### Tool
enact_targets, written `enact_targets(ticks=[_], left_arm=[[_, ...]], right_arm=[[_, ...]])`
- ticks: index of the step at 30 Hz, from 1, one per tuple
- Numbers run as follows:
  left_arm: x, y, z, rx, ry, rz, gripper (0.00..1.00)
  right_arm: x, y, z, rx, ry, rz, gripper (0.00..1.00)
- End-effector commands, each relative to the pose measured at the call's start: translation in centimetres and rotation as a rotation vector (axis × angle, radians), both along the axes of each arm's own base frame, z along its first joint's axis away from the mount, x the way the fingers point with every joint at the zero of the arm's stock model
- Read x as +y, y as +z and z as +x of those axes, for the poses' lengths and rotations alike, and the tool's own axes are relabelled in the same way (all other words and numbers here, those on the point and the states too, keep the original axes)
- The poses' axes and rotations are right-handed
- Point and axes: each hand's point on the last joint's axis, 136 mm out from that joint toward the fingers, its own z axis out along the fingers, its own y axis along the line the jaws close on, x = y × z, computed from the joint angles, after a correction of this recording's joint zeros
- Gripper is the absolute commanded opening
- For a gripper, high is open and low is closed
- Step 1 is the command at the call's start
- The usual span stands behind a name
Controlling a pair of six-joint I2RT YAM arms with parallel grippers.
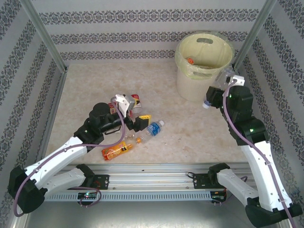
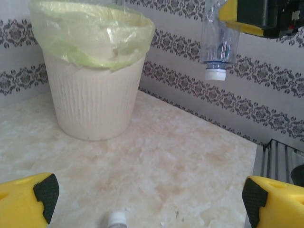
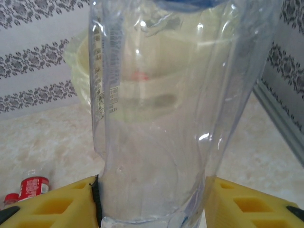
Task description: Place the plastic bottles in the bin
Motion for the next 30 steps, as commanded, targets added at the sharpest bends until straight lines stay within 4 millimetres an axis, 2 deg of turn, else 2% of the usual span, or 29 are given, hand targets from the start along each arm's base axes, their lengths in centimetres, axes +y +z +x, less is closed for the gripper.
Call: enact_targets(ticks=[1, 5, 10, 16, 20, 25, 30], left_arm=[[-1.2, 2.9, 0.6, -0.073, -0.022, -0.045, 1.0], [-2.3, 3.5, 1.6, -0.086, -0.037, -0.044, 1.0], [-2.8, 2.8, 2.3, -0.1, -0.038, -0.018, 1.0], [-2.7, 1.1, 2.5, -0.104, -0.033, 0.012, 1.0], [-2.9, -0.1, 2.5, -0.086, -0.041, 0.034, 1.0], [-3.1, -1.3, 2.6, -0.064, -0.052, 0.056, 1.0], [-3.2, -2.3, 2.8, -0.05, -0.05, 0.077, 1.0]], right_arm=[[0.3, 2.2, 1.1, -0.009, 0.049, -0.053, 0.55], [0.6, 4.8, 3.6, -0.036, 0.073, -0.052, 0.55], [0.6, 7.8, 7.4, -0.066, 0.088, -0.032, 0.55], [0.2, 9.4, 11.8, -0.083, 0.077, -0.027, 0.55], [0.0, 9.1, 14.8, -0.061, 0.072, -0.033, 0.55], [-0.4, 7.6, 18.3, 0.003, 0.07, -0.053, 0.55], [-1.0, 5.7, 20.9, 0.075, 0.084, -0.03, 0.55]])
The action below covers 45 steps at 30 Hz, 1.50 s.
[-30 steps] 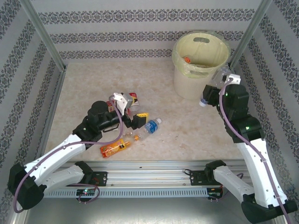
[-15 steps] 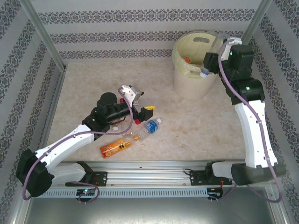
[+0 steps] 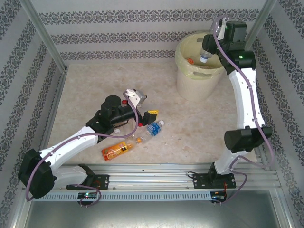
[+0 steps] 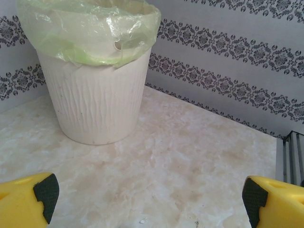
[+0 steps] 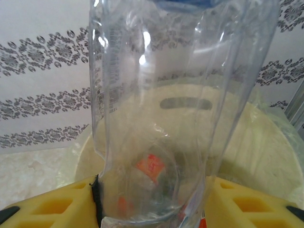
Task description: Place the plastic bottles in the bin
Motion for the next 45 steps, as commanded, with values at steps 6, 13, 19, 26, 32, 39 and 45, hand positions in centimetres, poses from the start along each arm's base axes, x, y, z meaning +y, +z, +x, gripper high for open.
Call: enact_targets(ticks=[6, 13, 19, 26, 32, 39, 45], left_arm=[[-0.7, -1.0, -0.3, -0.016, -0.035, 0.033, 1.0], [-0.9, -1.8, 0.0, 0.025, -0.029, 0.047, 1.0], [-0.9, -2.3, 0.4, 0.069, -0.005, 0.049, 1.0], [-0.4, -2.2, 1.0, 0.127, 0.051, 0.047, 1.0], [-0.4, -2.1, 1.1, 0.22, 0.062, 0.074, 1.0], [-0.2, -2.0, 1.1, 0.232, 0.076, 0.078, 1.0], [0.4, -2.7, 1.5, 0.221, 0.113, 0.13, 1.0]], right_arm=[[-1.0, -4.0, 2.1, 0.172, 0.037, 0.065, 0.54], [-1.4, -8.0, 2.7, 0.292, 0.036, 0.102, 0.55], [-1.5, -9.6, 2.4, 0.349, 0.034, 0.104, 0.62], [-1.6, -8.3, 1.7, 0.327, 0.024, 0.1, 0.79], [-1.8, -6.9, 0.7, 0.304, 0.014, 0.092, 0.84], [-1.2, -4.5, -1.1, 0.25, 0.03, 0.115, 0.87], [0.0, -3.3, -3.7, 0.225, 0.06, 0.124, 0.98]])
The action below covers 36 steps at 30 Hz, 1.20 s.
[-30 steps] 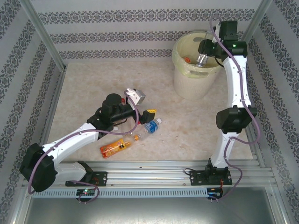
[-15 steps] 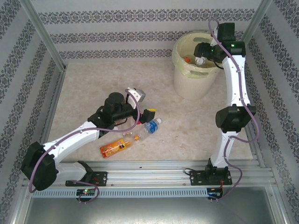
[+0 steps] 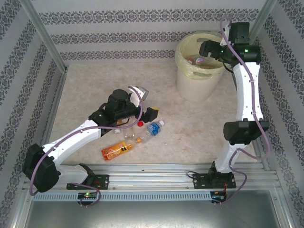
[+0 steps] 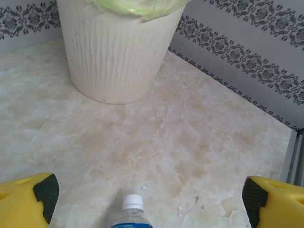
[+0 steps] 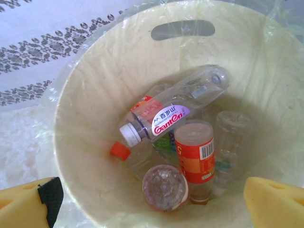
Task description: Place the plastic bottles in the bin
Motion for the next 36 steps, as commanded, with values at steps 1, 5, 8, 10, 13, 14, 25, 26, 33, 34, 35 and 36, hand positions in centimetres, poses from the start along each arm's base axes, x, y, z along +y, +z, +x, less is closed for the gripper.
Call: enact_targets(ticks=[1, 5, 8, 10, 13, 14, 25, 26, 33, 34, 35, 36], left_arm=[[0.1, 0.0, -0.3, -0.025, 0.0, 0.043, 1.0], [0.7, 0.5, -0.2, -0.021, 0.036, 0.054, 1.0], [0.5, 0.5, -0.3, 0.03, 0.029, 0.064, 1.0], [0.3, 0.3, -0.4, 0.058, 0.027, 0.077, 1.0], [0.4, 0.2, -0.3, 0.097, 0.049, 0.075, 1.0], [0.6, 0.2, -0.2, 0.116, 0.073, 0.069, 1.0], [3.9, -2.4, -0.8, 0.347, 0.326, 0.068, 1.0], [4.4, -2.9, -1.0, 0.353, 0.338, 0.08, 1.0], [5.5, -5.2, -4.6, 0.397, 0.209, 0.225, 1.0], [5.7, -5.7, -5.3, 0.417, 0.193, 0.248, 1.0], [5.8, -6.2, -6.0, 0.435, 0.167, 0.27, 1.0], [5.7, -6.5, -6.6, 0.449, 0.135, 0.285, 1.0]], right_arm=[[0.9, 1.4, -1.7, -0.038, 0.017, 0.011, 0.98], [1.1, 1.5, -3.8, -0.02, -0.01, 0.029, 0.98], [1.4, 0.7, -5.4, 0.032, -0.06, 0.105, 0.98], [1.7, 0.5, -6.6, 0.025, -0.105, 0.11, 0.98], [3.1, 0.7, -8.5, -0.067, -0.083, 0.054, 0.98], [3.5, 0.3, -9.1, -0.085, -0.078, 0.06, 0.98], [10.1, -3.5, -16.5, -0.103, 0.163, 0.04, 0.98], [10.7, -3.9, -17.1, -0.09, 0.188, 0.049, 0.98], [14.1, -7.7, -20.6, -0.001, 0.322, 0.205, 0.98], [14.5, -8.4, -21.0, 0.012, 0.33, 0.234, 0.98], [14.5, -9.2, -21.4, 0.028, 0.326, 0.254, 0.98], [14.5, -9.8, -21.7, 0.042, 0.327, 0.266, 0.98]])
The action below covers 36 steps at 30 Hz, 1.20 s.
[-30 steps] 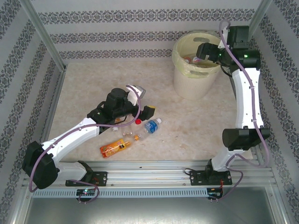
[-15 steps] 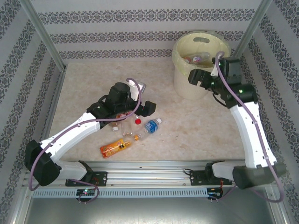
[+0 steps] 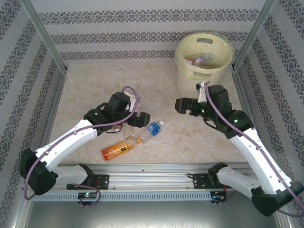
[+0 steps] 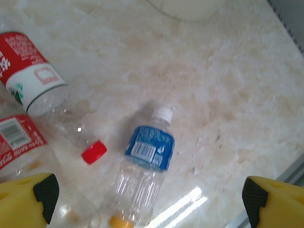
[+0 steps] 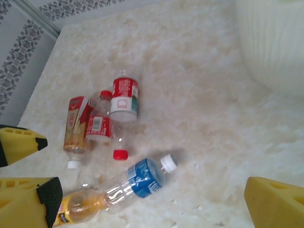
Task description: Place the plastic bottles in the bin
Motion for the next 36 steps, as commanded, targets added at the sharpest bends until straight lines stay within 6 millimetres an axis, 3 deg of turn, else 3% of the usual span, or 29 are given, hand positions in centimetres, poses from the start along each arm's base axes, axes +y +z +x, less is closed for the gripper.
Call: enact_targets(ticks=[1, 10, 16, 21, 30, 36], left_arm=[[0.6, -2.2, -3.5, 0.096, -0.135, 0.082, 1.0], [-0.6, -6.6, -4.4, 0.273, -0.263, 0.234, 1.0], [-1.5, -9.9, -4.1, 0.331, -0.298, 0.368, 0.98], [-1.8, -11.9, -3.7, 0.337, -0.309, 0.449, 0.92], [-2.1, -14.4, -3.0, 0.324, -0.328, 0.585, 0.91], [-2.7, -15.4, -2.9, 0.338, -0.34, 0.59, 0.83]], right_arm=[[1.3, -1.0, -1.3, 0.041, 0.037, 0.106, 0.98], [1.5, -4.8, -4.4, 0.136, 0.085, 0.144, 0.98], [1.8, -5.6, -6.8, 0.126, 0.156, 0.197, 0.98], [0.8, -6.7, -8.1, 0.129, 0.136, 0.197, 0.98], [0.4, -8.2, -8.4, 0.159, 0.106, 0.198, 0.98], [0.0, -8.2, -8.3, 0.161, 0.091, 0.168, 0.98]])
